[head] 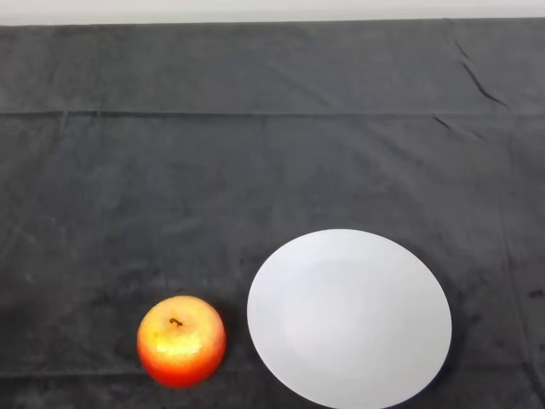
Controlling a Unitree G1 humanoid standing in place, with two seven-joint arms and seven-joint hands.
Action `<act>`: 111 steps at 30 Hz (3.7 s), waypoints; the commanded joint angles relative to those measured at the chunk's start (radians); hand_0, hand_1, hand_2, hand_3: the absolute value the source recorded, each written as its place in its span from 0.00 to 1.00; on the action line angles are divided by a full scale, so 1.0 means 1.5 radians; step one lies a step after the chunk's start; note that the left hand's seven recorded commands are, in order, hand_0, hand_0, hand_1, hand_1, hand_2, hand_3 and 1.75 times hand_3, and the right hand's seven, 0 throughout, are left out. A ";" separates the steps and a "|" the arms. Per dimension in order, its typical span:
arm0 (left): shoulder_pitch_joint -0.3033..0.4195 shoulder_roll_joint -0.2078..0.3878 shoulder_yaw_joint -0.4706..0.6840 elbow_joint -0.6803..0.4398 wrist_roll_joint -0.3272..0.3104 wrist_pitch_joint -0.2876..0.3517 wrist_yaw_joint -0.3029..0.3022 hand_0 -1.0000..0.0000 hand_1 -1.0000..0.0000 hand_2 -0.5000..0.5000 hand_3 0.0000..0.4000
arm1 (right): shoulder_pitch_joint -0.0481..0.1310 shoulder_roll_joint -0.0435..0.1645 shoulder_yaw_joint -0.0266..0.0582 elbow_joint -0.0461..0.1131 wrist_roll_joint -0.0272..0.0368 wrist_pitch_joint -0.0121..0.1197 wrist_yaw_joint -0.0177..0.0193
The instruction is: Move the apple to the plate
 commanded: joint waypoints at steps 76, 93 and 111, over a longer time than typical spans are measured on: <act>-0.236 0.100 -0.543 -0.373 0.208 0.604 -0.131 1.00 1.00 0.50 0.00 | 0.006 -0.011 -0.0097 -0.006 0.0188 0.001 0.0012; -0.228 0.096 -0.562 -0.290 0.202 0.561 -0.169 1.00 1.00 0.50 0.00 | 0.006 -0.010 -0.0096 -0.006 0.0185 0.001 0.0012; -0.242 0.057 -0.598 -0.181 0.205 0.510 -0.184 1.00 1.00 0.50 0.00 | 0.007 -0.009 -0.0091 -0.009 0.0182 0.001 0.0005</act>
